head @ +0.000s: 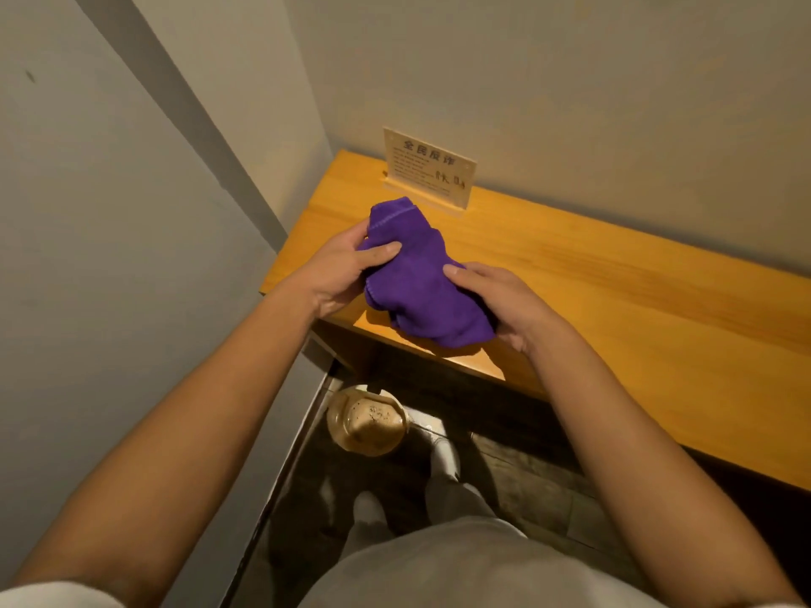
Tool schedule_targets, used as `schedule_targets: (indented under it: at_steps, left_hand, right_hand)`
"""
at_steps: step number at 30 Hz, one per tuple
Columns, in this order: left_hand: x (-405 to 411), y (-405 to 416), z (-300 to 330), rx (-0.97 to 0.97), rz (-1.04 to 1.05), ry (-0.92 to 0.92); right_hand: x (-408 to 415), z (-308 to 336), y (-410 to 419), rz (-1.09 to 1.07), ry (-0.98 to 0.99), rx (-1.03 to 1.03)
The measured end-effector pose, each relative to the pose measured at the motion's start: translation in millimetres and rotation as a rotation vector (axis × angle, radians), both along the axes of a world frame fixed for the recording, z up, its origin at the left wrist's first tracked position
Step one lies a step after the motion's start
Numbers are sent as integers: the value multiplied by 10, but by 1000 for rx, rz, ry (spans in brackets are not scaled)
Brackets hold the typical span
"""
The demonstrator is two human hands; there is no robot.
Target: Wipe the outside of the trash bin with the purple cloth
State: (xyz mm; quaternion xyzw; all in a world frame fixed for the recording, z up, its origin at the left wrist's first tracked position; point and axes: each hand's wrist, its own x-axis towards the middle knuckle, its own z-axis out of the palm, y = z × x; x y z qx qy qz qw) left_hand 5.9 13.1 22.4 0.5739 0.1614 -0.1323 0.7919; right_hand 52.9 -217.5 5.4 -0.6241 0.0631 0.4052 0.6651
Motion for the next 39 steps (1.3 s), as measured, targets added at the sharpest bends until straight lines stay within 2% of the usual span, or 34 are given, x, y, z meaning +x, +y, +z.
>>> schedule_targets:
  at_steps: [3, 6, 9, 13, 16, 18, 20, 23, 26, 28, 30, 35, 37, 39]
  left_hand:
    - [100, 64, -69, 216, -48, 32]
    - [176, 145, -76, 469, -85, -47]
    - [224, 196, -5, 580, -110, -123]
    - [133, 211, -127, 702, -168, -89]
    - [34, 181, -304, 838, -181, 45]
    - [-12, 150, -382, 1045, -152, 75]
    - [-51, 104, -423, 1265, -101, -22]
    - [-103, -11, -429, 1489, -108, -298]
    - [-275, -148, -546, 1570, -337, -459]
    - [-399, -164, -657, 1592, -452, -406]
    - [-449, -130, -752, 1606, -508, -336]
    - [-472, -86, -748, 1609, -594, -222]
    - [-374, -75, -513, 1587, -588, -227]
    - [-241, -62, -227, 1653, -553, -336]
  right_hand:
    - [32, -59, -6, -149, -166, -103]
    - [-57, -137, 27, -139, -409, -194]
    - [-110, -168, 52, -162, -594, -200]
    - [-112, -235, 45, -169, -626, -252]
    - [-138, -353, 4, -91, -667, -478]
    - [-119, -389, -47, -45, -740, -659]
    - [-94, -372, -80, -63, -848, -747]
    - [-118, -281, 27, 2, -1049, -705]
    - [-314, -313, 259, 327, -1179, -823]
    - [-410, -445, 309, 520, -1176, -958]
    - [-444, -591, 235, 601, -1173, -1030]
    - [-434, -566, 184, 683, -1133, -1052]
    - [-361, -381, 145, 565, -1039, -1006]
    - [-287, -89, 181, 415, -1056, -1010]
